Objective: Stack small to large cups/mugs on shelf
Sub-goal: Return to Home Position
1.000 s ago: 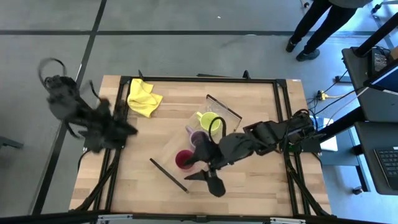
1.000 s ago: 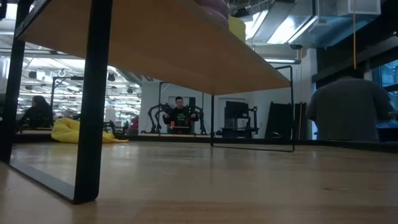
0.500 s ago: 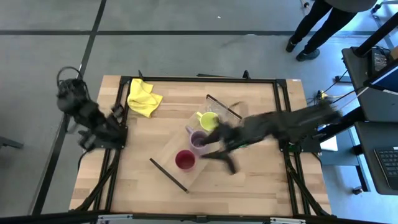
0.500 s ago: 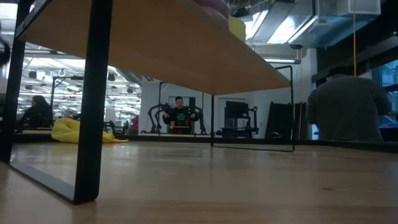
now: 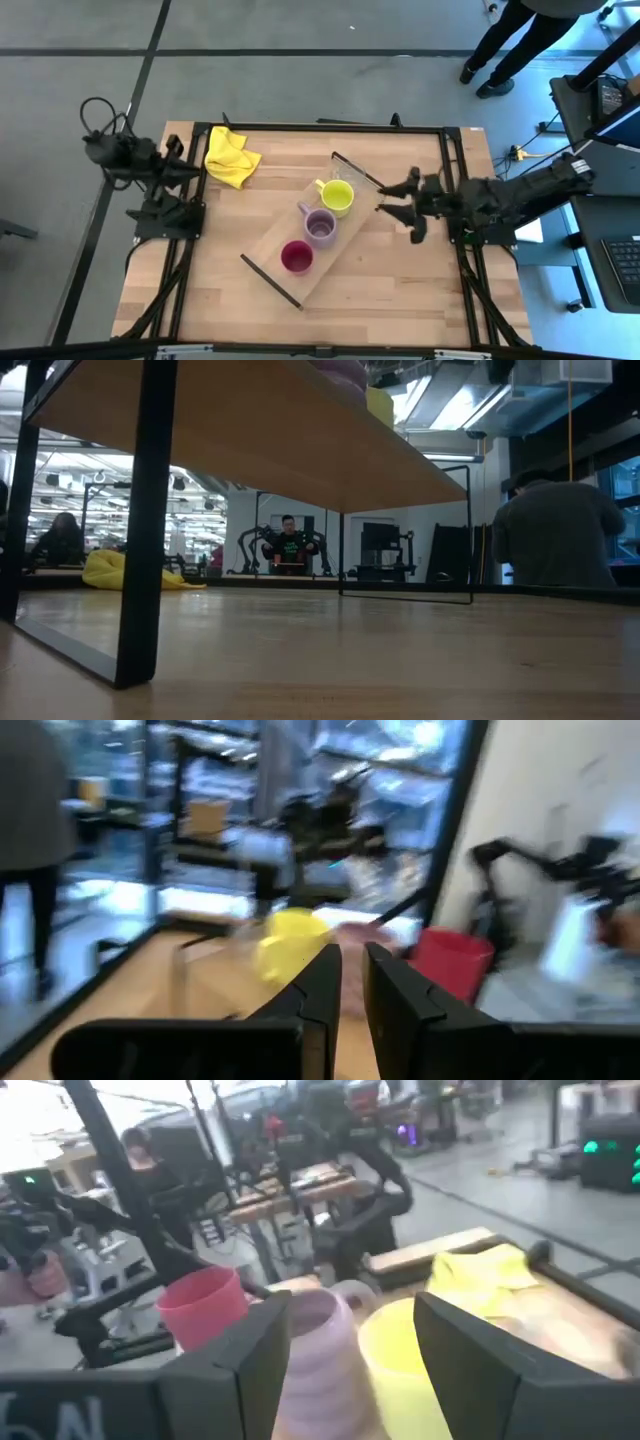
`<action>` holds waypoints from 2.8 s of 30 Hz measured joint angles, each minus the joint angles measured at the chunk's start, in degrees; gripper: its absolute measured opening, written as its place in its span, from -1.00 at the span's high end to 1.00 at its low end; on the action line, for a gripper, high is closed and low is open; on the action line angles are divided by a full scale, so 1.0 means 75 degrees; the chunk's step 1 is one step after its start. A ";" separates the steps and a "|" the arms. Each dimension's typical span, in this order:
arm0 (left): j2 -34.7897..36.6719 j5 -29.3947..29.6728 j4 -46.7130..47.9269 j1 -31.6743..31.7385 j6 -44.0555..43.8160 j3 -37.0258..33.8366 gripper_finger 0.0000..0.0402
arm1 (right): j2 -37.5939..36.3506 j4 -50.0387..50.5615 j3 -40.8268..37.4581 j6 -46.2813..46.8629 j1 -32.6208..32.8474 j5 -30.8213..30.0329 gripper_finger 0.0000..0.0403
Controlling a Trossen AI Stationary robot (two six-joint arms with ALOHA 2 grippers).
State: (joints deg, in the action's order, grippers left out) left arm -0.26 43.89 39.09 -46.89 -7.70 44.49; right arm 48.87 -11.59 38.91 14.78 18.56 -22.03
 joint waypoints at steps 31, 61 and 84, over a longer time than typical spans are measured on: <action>-0.0002 -0.0264 -0.3021 0.0117 0.1165 -0.1138 0.81 | -0.1153 -0.7538 -0.5140 -0.1422 -0.0859 0.0496 -0.05; -0.0005 0.0138 -1.0996 0.1555 0.3049 -0.5872 0.81 | -0.1138 -0.7665 -0.5140 -0.0883 -0.0859 0.0389 -0.05; -0.1583 -0.3036 -0.3880 0.4302 -0.1717 -0.5339 0.81 | -0.1073 -0.6915 -0.5140 -0.2414 -0.0859 0.0495 -0.05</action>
State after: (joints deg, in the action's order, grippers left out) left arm -12.13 21.12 9.99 -14.63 -20.58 4.44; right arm 40.82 -63.45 0.36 -3.33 12.12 -18.32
